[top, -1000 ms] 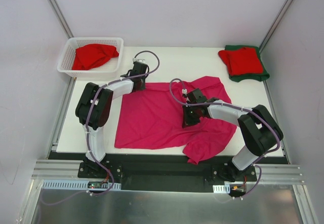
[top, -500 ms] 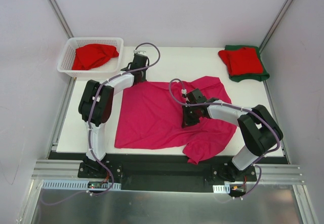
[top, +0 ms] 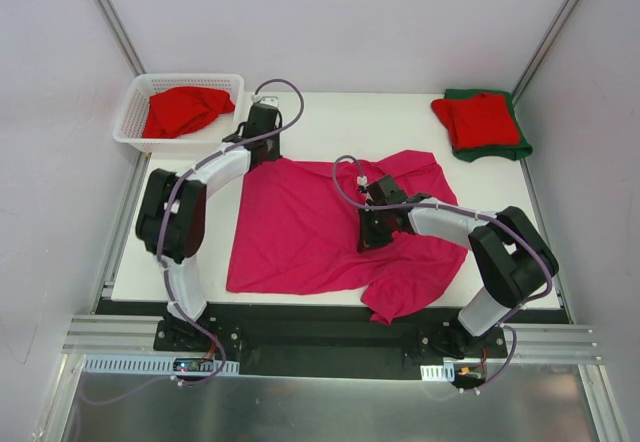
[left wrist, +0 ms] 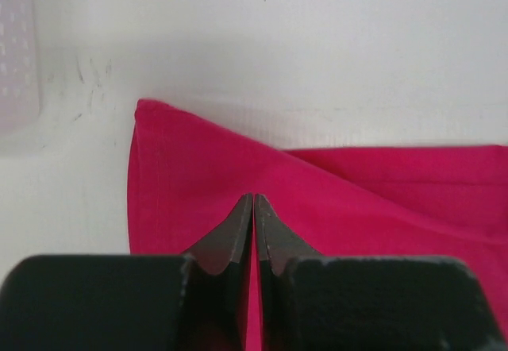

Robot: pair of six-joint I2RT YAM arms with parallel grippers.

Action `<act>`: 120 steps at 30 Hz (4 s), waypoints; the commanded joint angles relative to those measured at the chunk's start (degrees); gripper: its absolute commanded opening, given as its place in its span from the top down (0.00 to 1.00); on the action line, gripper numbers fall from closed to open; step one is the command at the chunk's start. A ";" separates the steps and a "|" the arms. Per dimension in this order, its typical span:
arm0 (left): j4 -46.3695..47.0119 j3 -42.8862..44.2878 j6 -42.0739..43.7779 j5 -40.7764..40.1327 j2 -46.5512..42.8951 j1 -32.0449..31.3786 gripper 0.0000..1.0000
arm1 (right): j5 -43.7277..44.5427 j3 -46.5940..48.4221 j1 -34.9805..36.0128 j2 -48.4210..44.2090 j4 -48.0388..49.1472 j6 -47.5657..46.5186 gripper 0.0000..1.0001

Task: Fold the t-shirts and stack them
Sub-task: Flatten out the tshirt

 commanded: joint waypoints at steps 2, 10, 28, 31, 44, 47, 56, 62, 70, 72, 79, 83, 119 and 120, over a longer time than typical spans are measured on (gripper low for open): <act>0.10 -10.58 -7.33 8.53 -15.10 -0.12 0.94 | 1.69 -0.10 1.32 1.63 -1.30 0.45 0.99; 2.55 -24.58 -12.61 8.10 -25.38 -7.84 0.82 | 6.17 6.22 1.59 -2.50 -5.60 -1.83 0.99; 16.44 -37.24 -20.79 8.72 -17.49 -17.78 0.72 | 19.88 22.30 -2.19 2.59 -12.02 -7.37 0.55; 16.88 -37.77 -21.14 8.72 -17.22 -17.96 0.73 | 21.38 23.45 -4.47 4.87 -12.11 -7.28 0.56; 16.45 -44.62 -22.54 8.37 -21.61 -18.05 0.73 | 21.56 29.60 -14.76 8.39 -12.90 -8.25 0.55; 15.75 -46.56 -22.81 7.67 -23.72 -18.14 0.73 | 21.21 30.66 -15.81 9.18 -12.90 -8.42 0.56; 13.11 -50.60 -23.16 5.73 -29.17 -18.14 0.73 | 21.47 33.73 -17.66 13.66 -12.81 -7.98 0.55; 11.35 -53.41 -24.13 4.41 -32.86 -18.05 0.73 | 21.30 34.44 -18.89 15.07 -12.90 -7.10 0.56; 10.47 -54.74 -24.48 3.36 -34.71 -18.14 0.73 | 19.45 34.17 -19.42 16.30 -11.85 -6.67 0.56; 10.38 -54.56 -24.48 3.36 -34.53 -18.14 0.73 | 20.24 34.44 -19.51 16.57 -11.84 -6.58 0.56; 10.12 -54.38 -24.39 3.36 -34.53 -18.14 0.74 | 24.11 36.54 -20.91 17.62 -12.28 -6.58 0.46; 9.94 -54.38 -24.39 3.36 -34.79 -18.14 0.74 | 24.02 38.04 -22.23 18.24 -12.28 -6.40 0.45; 8.97 -55.00 -24.48 2.30 -35.76 -18.14 0.74 | 19.01 41.73 -31.11 22.81 -10.09 -5.35 0.46; 8.97 -55.00 -24.48 2.39 -35.76 -18.05 0.74 | 18.66 41.56 -31.11 22.90 -9.74 -5.26 0.46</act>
